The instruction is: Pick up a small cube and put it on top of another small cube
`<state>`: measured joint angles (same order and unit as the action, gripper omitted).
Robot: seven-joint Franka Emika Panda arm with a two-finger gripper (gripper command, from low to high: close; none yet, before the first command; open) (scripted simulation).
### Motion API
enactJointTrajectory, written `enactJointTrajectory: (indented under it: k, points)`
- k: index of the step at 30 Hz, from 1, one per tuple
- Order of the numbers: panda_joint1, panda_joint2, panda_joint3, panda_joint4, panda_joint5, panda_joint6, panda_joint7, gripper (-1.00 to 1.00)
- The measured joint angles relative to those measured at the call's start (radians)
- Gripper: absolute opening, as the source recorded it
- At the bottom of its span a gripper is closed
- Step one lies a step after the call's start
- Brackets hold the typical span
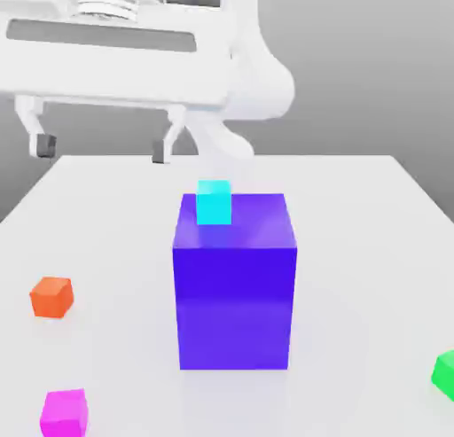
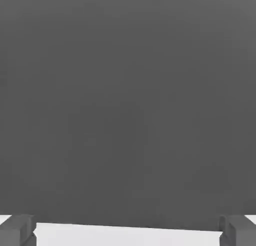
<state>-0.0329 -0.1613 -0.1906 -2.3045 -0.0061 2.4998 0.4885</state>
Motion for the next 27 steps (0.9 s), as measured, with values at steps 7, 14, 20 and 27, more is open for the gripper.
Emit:
enactJointTrajectory:
  k: [7,14,20,27]
  points:
    - [-0.072,0.259,-0.027,-0.001,0.079,0.078,-0.181,0.0]
    - [-0.163,0.517,-0.005,0.002,0.155,0.161,-0.352,0.0]
    - [-0.211,0.68,0.048,0.035,0.206,0.278,-0.399,-1.0]
    - [-0.204,0.652,0.038,0.028,0.196,0.255,-0.392,-1.0]
